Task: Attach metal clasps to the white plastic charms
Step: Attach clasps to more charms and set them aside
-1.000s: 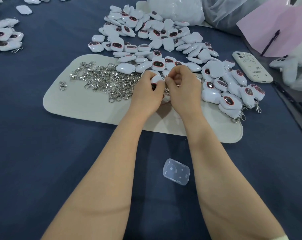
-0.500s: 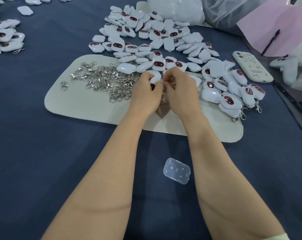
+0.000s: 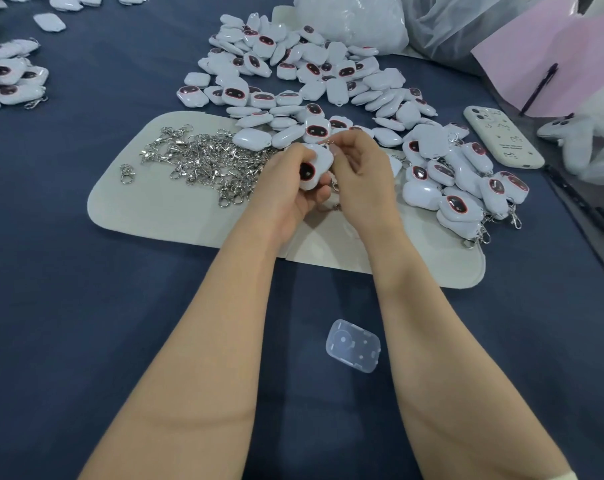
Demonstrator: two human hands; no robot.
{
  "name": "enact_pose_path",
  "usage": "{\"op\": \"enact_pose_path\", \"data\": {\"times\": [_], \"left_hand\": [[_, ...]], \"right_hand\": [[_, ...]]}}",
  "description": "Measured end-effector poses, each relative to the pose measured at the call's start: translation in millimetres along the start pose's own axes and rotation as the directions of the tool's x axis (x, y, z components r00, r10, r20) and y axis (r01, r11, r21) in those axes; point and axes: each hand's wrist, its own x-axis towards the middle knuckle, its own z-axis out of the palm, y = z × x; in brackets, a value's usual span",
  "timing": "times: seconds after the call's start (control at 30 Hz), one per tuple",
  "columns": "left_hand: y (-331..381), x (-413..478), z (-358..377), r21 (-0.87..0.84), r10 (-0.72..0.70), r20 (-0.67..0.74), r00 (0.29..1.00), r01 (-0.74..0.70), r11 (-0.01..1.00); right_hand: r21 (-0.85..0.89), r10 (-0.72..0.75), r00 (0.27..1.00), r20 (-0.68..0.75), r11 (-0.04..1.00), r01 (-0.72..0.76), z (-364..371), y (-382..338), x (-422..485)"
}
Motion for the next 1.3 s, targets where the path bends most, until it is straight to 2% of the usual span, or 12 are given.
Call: {"op": "enact_pose_path", "data": {"times": [0.1, 0.27, 0.37, 0.47, 0.53, 0.63, 0.7, 0.77, 0.9, 1.13, 1.23, 1.3], "left_hand": [[0.6, 0.2, -0.5, -0.016, 0.005, -0.008, 1.000, -0.005, 1.000], [-0.8, -0.2, -2.0, 0.014, 0.081, -0.087, 0.993, -0.080, 0.997], [-3.1, 0.1, -1.9, 0.258, 0.211, -0.122, 0.970, -0.175, 0.950], [-3.7, 0.9, -5.0, 0.545, 0.382, -0.083, 0.920, -0.279, 0.790], [-4.6, 0.1, -5.3, 0.604, 0.421, -0.059, 0.905, -0.303, 0.737], [-7.9, 2.7, -3.9, 0.531, 0.362, -0.061, 0.930, -0.277, 0.801], [-7.9, 4.5, -3.6, 0.363, 0.274, -0.089, 0.958, -0.225, 0.904], [-6.2, 5.1, -3.0, 0.165, 0.169, -0.114, 0.979, -0.150, 0.975], [-2.9, 3.6, -2.5, -0.011, 0.054, -0.117, 0.992, -0.055, 0.998], [0.6, 2.0, -3.4, -0.113, -0.006, -0.101, 0.995, -0.006, 0.994], [-1.2, 2.9, -3.3, -0.043, 0.044, -0.132, 0.990, -0.050, 0.998], [-2.5, 4.1, -5.0, 0.169, 0.184, -0.159, 0.970, -0.157, 0.973]], "right_hand": [[-0.029, -0.038, 0.998, -0.052, 0.999, 0.036, 0.1, 0.8, -0.2], [-0.347, -0.190, 0.981, -0.040, 0.923, 0.165, 0.5, 0.2, 0.4], [-0.419, -0.208, 0.978, -0.017, 0.889, 0.182, -0.7, 0.3, 1.4], [-0.444, -0.183, 0.982, 0.044, 0.877, 0.183, 0.0, 2.6, 1.4], [-0.447, -0.151, 0.986, 0.067, 0.879, 0.164, 0.6, 3.6, 0.9], [-0.275, -0.036, 0.999, 0.031, 0.961, 0.043, 1.9, 3.8, 0.3], [-0.068, 0.068, 0.998, 0.004, 0.995, -0.068, 1.8, 3.5, 0.5], [0.032, 0.101, 0.995, 0.000, 0.994, -0.101, 1.0, 2.3, 0.5], [0.040, 0.060, 0.997, -0.051, 0.998, -0.058, 3.2, 1.4, 0.4], [-0.029, -0.059, 0.988, -0.139, 0.998, 0.055, 6.5, 0.0, -2.1], [-0.180, -0.144, 0.982, -0.118, 0.976, 0.122, 4.0, 0.8, -2.1], [-0.289, -0.188, 0.980, -0.061, 0.943, 0.163, 1.9, 0.3, -1.2]]}}
